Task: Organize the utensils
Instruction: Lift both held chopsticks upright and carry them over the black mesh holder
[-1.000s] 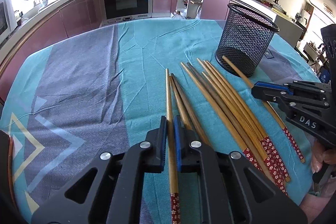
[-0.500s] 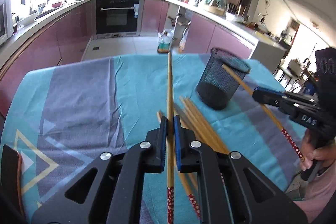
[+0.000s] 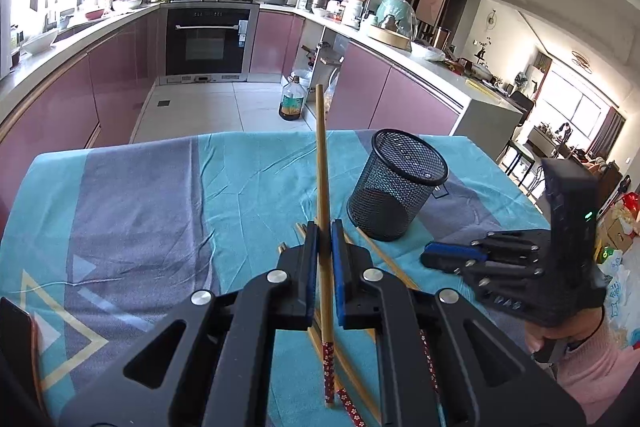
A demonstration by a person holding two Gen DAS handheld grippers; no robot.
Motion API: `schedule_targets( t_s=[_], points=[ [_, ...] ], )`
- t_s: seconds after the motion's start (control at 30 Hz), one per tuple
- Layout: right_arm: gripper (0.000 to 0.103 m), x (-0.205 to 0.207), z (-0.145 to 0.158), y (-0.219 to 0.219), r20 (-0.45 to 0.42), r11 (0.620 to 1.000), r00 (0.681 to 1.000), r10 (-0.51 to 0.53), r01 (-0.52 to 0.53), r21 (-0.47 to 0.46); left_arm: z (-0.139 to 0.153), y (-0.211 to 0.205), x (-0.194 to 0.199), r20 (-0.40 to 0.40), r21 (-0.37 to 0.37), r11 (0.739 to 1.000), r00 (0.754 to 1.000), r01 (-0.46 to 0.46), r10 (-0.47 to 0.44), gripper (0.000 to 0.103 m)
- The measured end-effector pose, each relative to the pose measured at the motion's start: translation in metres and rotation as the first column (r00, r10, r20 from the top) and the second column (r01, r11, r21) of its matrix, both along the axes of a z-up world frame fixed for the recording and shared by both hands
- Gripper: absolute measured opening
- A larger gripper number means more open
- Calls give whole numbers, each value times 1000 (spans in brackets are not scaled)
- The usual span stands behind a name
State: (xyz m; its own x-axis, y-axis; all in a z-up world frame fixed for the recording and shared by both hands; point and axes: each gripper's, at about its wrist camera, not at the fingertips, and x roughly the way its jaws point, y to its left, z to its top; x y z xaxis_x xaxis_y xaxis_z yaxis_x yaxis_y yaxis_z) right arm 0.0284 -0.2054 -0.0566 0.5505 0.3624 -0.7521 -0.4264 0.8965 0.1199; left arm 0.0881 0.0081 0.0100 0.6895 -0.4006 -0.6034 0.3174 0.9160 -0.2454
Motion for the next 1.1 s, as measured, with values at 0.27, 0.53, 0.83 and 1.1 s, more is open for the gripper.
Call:
schedule_targets(
  t_s=[0.27,0.53,0.83,1.1],
  points=[
    [20,13,-30,14,-39,993,999,-1,-4,-116,-5,2,1,-10,1,1000,1000,-2,2,8],
    [5,4,-12,7,-18,998,999,41,-41,-36,-5,4,3,-3,-11,1000,1000,4,-4,8],
    [5,-17,65,-24,166,986,986,17,-44,161,28,-5,8,59,-56,996,996,66,-63,8],
    [5,-6,116,-51,284,965,958,-44,-33,261,70,-23,15,150,-91,989,984,115,-101,8]
  ],
)
